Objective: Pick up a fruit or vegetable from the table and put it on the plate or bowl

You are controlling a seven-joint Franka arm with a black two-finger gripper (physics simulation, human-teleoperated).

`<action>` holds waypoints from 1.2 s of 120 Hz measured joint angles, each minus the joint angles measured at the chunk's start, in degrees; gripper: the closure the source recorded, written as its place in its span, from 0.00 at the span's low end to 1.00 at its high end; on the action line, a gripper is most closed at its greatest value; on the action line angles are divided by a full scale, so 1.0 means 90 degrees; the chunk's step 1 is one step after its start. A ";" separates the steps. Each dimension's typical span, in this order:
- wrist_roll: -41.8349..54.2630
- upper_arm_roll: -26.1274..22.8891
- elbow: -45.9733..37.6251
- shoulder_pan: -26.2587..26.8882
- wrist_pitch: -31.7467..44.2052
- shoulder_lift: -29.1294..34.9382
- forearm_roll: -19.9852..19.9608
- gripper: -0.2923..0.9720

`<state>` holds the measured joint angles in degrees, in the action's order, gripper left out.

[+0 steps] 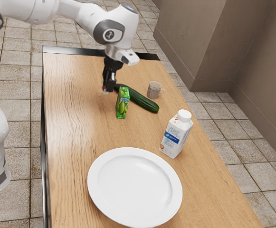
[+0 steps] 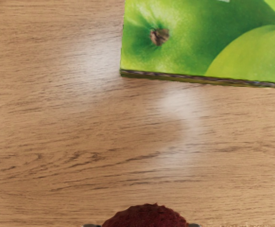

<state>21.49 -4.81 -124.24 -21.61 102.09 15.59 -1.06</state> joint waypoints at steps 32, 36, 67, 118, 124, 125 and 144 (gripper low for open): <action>-0.0925 -0.2083 0.2380 0.0203 -0.1999 -0.0561 0.0275 0.65; -0.1040 -0.2330 0.2654 0.0209 -0.2145 -0.0820 0.0331 0.66; -0.1931 -0.3103 0.3119 0.0846 -0.2630 -0.1305 0.0320 0.66; -0.3122 -0.3169 0.2705 0.2924 -0.1518 -0.1828 0.0027 0.66; -0.3215 -0.3124 0.2676 0.3133 -0.1438 -0.1833 0.0003 0.66; -0.3229 -0.3112 0.2671 0.3168 -0.1426 -0.1833 0.0000 0.66; -0.3430 -0.3012 0.2658 0.3458 -0.1276 -0.1843 -0.0048 0.42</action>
<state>-9.38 -31.91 -100.32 9.51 90.60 -1.00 -1.49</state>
